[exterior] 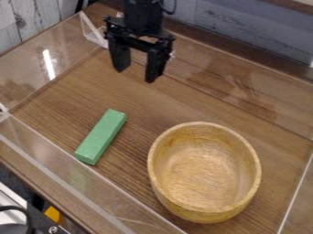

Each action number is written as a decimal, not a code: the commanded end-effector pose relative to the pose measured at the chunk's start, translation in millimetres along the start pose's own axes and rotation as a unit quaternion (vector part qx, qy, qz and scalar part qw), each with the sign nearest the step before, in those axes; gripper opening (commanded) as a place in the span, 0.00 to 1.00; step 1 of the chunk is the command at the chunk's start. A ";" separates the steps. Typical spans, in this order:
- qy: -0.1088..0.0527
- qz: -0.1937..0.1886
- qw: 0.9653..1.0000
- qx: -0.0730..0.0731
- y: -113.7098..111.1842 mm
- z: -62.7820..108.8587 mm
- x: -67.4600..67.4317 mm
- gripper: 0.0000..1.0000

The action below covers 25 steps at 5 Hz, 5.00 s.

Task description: Put the green block in the brown bowl

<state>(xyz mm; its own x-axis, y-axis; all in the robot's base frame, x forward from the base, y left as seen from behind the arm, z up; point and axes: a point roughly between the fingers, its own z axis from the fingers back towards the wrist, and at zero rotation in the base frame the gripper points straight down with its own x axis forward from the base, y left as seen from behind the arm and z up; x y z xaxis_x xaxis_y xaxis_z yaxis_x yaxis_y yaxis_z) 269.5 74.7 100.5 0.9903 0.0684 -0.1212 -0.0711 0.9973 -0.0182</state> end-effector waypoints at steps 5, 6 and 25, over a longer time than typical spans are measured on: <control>-0.015 -0.106 0.994 0.011 -3.8 -11.6 -20.8 1.00; -0.021 -0.130 0.991 0.015 -5.0 -22.8 -31.2 1.00; -0.017 -0.027 0.999 0.030 5.6 -59.6 -36.7 1.00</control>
<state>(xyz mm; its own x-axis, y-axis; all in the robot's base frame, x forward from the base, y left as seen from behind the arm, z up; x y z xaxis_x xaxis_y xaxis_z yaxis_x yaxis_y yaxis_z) 220.9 75.2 36.5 0.9920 0.0163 -0.1251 -0.0141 0.9997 0.0183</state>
